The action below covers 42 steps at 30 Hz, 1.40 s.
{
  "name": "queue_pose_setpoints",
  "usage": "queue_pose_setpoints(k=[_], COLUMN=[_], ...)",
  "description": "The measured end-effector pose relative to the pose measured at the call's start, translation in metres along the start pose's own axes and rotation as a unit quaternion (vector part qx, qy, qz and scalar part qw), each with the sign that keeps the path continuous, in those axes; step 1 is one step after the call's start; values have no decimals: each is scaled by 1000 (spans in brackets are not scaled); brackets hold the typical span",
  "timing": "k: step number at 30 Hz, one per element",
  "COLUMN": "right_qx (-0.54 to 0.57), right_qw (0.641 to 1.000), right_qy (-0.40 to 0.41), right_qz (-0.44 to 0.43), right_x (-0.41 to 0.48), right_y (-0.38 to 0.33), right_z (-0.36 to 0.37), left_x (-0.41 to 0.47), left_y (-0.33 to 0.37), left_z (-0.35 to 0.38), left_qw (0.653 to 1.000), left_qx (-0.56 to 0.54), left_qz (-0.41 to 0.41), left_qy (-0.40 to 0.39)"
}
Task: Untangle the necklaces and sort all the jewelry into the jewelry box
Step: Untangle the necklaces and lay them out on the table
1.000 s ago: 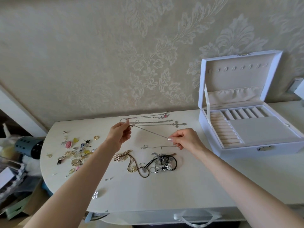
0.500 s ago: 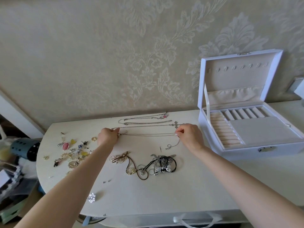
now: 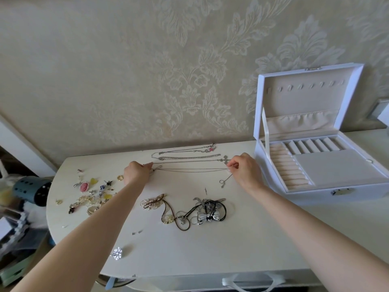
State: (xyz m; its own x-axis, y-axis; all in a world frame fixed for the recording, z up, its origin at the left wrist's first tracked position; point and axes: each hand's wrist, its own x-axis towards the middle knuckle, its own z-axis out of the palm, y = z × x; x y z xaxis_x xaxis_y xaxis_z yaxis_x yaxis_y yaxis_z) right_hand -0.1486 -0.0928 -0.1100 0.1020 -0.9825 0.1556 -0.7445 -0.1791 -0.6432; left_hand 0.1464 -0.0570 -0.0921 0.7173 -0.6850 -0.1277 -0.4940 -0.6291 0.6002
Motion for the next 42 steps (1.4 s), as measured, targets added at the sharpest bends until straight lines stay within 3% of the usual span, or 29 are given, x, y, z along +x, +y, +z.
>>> queue_pose_setpoints(k=[7, 12, 16, 20, 30, 35, 39, 42], right_qx=[21, 68, 89, 54, 68, -62, 10, 110], right_qw=[998, 979, 967, 964, 961, 949, 961, 963], right_qy=[-15, -156, -211, -237, -249, -267, -237, -222], right_qz=[-54, -110, -112, -107, -103, -155, -140, -107], right_x=[-26, -51, -62, -69, -92, -105, -106, -101], right_y=[-8, -23, -32, -29, -30, -26, -22, -29], right_z=[-9, -11, -17, -19, -35, -35, -38, -46], left_x=[-28, -73, -86, -98, -149, -167, -174, -182], left_y=[-4, -6, -17, -32, -43, -46, -44, -33], left_z=[-4, 4, 11, 19, 27, 29, 26, 19], left_qw=[996, 959, 926, 935, 939, 935, 932, 910], left_qx=[49, 89, 68, 38, -43, -43, -10, -7], left_qz=[68, 263, 371, 350, 338, 346, 357, 411], left_qy=[37, 63, 11, -47, -52, -61, -58, -53])
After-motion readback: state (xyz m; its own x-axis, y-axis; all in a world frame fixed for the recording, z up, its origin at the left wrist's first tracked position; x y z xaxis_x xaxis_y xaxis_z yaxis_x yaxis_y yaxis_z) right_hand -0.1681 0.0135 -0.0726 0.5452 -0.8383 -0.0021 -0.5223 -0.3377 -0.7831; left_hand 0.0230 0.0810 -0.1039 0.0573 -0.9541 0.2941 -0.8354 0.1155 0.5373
